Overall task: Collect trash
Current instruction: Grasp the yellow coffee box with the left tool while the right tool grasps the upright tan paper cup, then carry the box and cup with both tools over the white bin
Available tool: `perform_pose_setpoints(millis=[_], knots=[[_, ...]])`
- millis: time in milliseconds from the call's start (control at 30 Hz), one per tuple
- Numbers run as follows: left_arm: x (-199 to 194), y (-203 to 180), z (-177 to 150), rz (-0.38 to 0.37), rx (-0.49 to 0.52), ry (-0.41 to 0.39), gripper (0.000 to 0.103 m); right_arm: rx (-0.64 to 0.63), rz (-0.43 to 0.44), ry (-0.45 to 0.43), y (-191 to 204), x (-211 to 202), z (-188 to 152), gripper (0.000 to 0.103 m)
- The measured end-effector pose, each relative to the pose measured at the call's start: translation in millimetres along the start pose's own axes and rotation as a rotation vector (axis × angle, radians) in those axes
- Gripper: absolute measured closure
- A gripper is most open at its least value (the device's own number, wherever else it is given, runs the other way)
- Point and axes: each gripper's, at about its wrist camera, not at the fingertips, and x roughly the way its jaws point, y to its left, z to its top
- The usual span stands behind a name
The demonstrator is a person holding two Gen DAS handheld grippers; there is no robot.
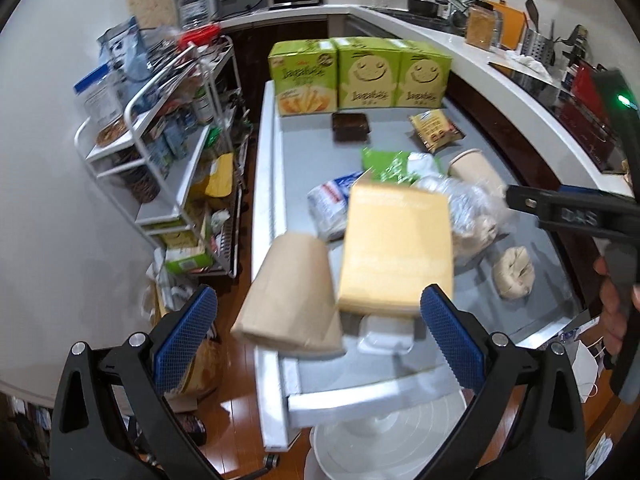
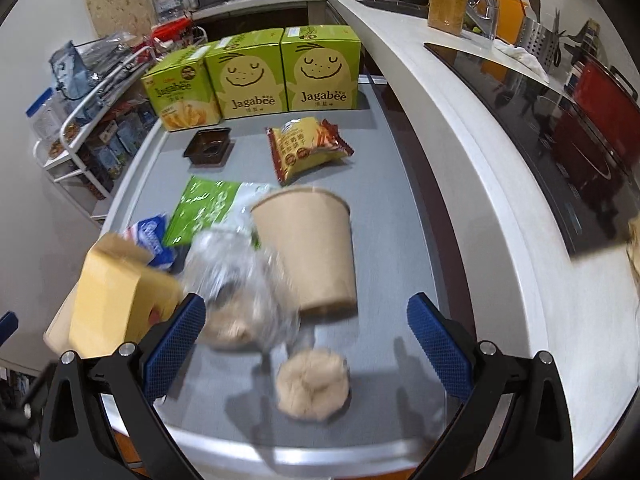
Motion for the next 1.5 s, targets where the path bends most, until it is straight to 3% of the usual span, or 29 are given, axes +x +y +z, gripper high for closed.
perform_pose_setpoints(millis=[400,633,833,1333,1500], knots=[[24,-20,19,-0.006,0.036,0.024,0.001,0.052,0.029,0.151,-3,68,51,0.006],[37,-25,25,-0.025,0.059,0.049,0.001,0.073,0.075,0.240,-8,99,47,0.009],[44,-26,31,-0.073,0.034,0.083,0.001,0.130,0.165,0.284,-20,107,39,0.021],[50,-42,31,-0.096,0.083,0.100,0.001,0.034,0.112,0.280,-9,105,44,0.013],[56,-46,32,-0.116,0.105,0.111,0.001,0.021,0.121,0.289,-10,108,46,0.017]])
